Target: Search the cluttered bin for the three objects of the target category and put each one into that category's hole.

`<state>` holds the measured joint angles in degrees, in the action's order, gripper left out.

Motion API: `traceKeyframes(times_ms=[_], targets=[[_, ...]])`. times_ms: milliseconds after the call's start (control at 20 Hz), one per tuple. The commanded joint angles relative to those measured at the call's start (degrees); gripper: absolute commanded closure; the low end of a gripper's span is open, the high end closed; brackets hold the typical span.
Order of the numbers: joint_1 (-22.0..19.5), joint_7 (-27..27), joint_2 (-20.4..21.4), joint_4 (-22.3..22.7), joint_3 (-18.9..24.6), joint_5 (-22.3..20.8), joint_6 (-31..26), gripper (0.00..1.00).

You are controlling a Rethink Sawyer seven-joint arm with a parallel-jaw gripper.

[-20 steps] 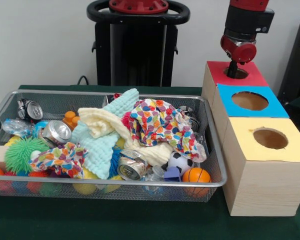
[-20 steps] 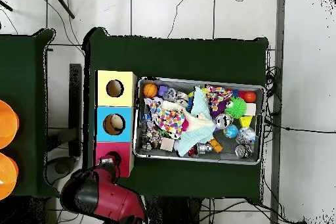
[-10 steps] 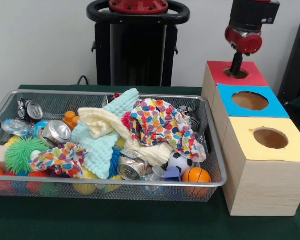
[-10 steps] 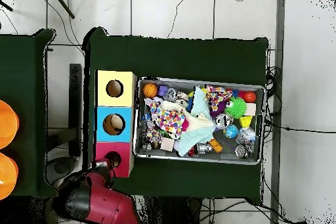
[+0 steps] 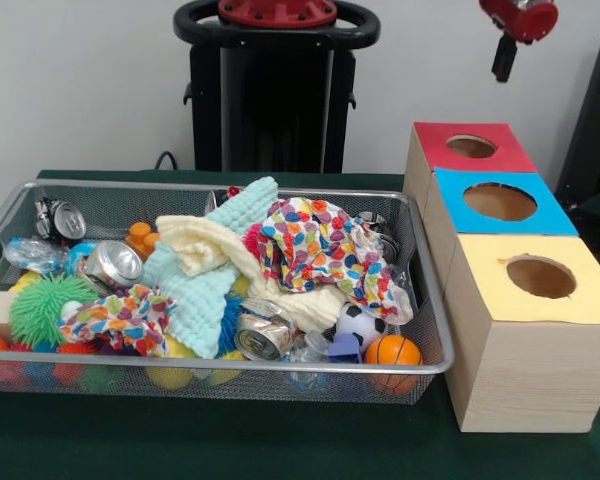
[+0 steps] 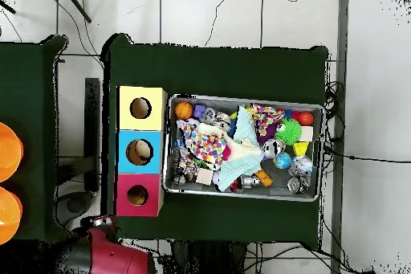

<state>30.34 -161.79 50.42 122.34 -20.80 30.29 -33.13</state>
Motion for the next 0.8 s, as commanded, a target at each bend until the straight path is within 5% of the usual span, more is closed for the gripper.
traceKeyframes(times_ms=[50,350,600,800], targets=[[-8.0,0.5,3.9,-1.3,-3.4,-5.7,-3.2,1.00],[-21.0,15.7,5.9,-1.1,0.5,-14.8,-1.7,1.00],[-31.9,25.7,6.2,-7.1,5.7,-24.5,-7.1,1.00],[-37.6,28.6,4.9,-12.6,9.8,-30.3,-10.5,1.00]])
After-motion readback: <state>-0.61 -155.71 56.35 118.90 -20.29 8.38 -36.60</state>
